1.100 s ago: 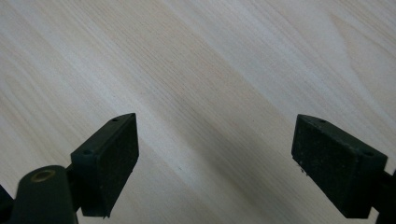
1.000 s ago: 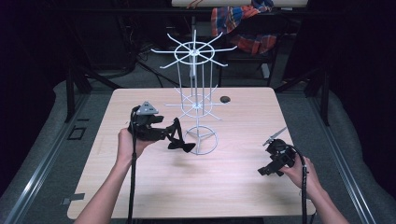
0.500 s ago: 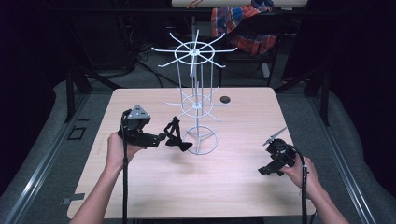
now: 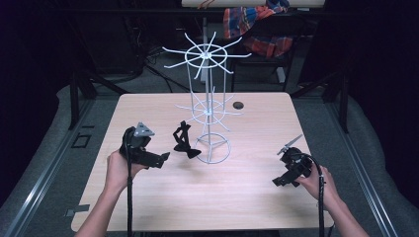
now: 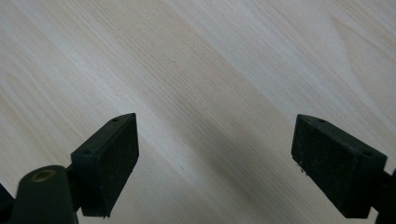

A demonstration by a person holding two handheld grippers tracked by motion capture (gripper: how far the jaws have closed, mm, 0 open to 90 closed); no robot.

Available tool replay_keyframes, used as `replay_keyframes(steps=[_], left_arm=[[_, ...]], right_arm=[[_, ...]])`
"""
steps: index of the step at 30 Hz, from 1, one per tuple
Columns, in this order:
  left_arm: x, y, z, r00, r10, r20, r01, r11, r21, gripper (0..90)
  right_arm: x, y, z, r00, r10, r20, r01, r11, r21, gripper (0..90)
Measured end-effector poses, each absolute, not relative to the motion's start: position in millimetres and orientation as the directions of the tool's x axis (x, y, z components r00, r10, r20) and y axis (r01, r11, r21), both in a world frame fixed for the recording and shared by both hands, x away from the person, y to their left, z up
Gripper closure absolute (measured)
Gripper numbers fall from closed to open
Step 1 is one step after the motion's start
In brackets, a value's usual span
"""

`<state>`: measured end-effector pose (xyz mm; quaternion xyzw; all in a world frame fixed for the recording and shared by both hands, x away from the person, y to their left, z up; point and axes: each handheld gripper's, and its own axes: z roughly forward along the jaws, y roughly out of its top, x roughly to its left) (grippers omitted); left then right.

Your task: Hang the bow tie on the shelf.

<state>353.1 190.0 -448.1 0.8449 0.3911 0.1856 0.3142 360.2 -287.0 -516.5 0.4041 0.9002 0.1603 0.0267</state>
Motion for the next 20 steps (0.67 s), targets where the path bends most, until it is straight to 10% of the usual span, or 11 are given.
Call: replay_keyframes(steps=[20], left_arm=[[335, 219, -493, 0.575, 0.813, 0.095, 0.674, -0.536, 0.508, 0.0]], right_arm=[[361, -288, -517, -0.684, 0.727, 0.058, 0.706, 0.640, 0.303, 14.7]])
